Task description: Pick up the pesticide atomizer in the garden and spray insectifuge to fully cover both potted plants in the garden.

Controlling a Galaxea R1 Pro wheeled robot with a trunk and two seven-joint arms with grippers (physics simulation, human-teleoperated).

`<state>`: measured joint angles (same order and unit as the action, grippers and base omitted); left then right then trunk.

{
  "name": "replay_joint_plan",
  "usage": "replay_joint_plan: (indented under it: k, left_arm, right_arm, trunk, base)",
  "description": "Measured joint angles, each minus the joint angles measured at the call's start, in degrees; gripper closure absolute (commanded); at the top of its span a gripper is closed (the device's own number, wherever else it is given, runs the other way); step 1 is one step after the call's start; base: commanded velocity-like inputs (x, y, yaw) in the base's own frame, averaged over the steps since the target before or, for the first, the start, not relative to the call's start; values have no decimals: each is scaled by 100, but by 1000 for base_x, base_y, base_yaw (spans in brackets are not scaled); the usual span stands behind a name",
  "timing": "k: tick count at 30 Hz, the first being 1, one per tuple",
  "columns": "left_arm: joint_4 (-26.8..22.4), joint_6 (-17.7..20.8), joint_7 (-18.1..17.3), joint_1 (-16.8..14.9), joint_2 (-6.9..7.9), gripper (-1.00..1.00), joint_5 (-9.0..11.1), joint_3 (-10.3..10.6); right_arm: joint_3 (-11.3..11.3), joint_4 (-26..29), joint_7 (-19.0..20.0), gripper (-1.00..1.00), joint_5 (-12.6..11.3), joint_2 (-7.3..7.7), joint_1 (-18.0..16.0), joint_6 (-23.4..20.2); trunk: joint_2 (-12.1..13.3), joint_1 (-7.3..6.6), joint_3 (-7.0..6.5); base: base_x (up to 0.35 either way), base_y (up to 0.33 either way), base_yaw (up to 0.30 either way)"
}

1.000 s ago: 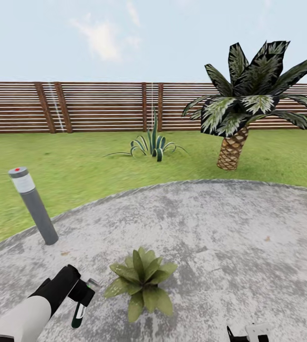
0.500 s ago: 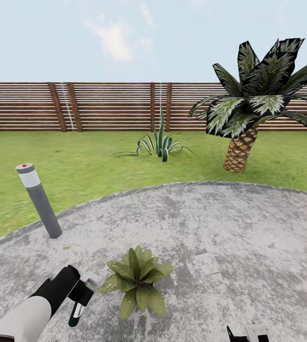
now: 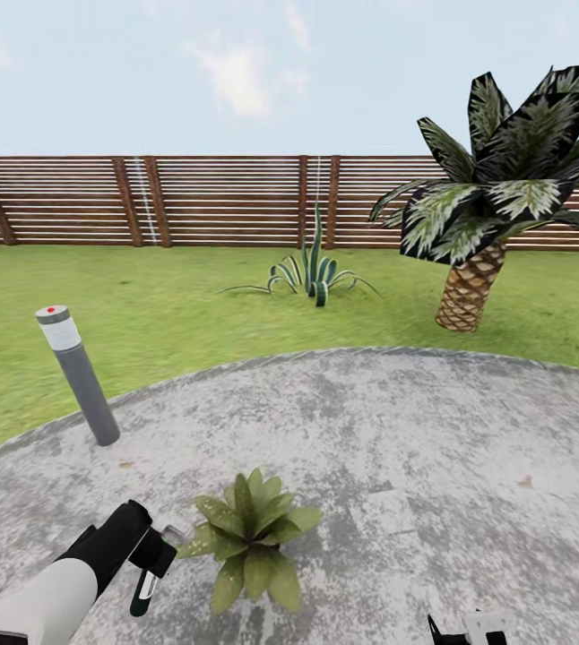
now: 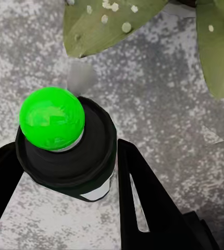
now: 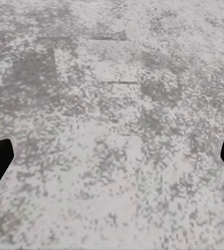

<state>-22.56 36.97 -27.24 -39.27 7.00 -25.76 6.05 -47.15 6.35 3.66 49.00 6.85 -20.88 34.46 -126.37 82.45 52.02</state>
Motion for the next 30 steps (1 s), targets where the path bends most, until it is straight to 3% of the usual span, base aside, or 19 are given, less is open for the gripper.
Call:
replay_joint_plan:
  k: [13,20,30]
  left_arm:
    - [-7,3,0,1,1,100,-8,-1]
    - [-7,13,1,0,0,100,-8,-2]
    - [1,14,0,0,0,100,-7,-2]
  right_arm:
    - [0,-8,0,-100,3,0,-1,-1]
    - [8,-11,10,-100,10,-1,0,-1]
    - [8,-11,8,-100,9,0,-1,-2]
  trunk:
    - [0,3,0]
    - [0,1,0]
    - [0,1,0]
  base:
    - [-39,-250,214]
    - [-17,-19,27]
    - [0,0,255]
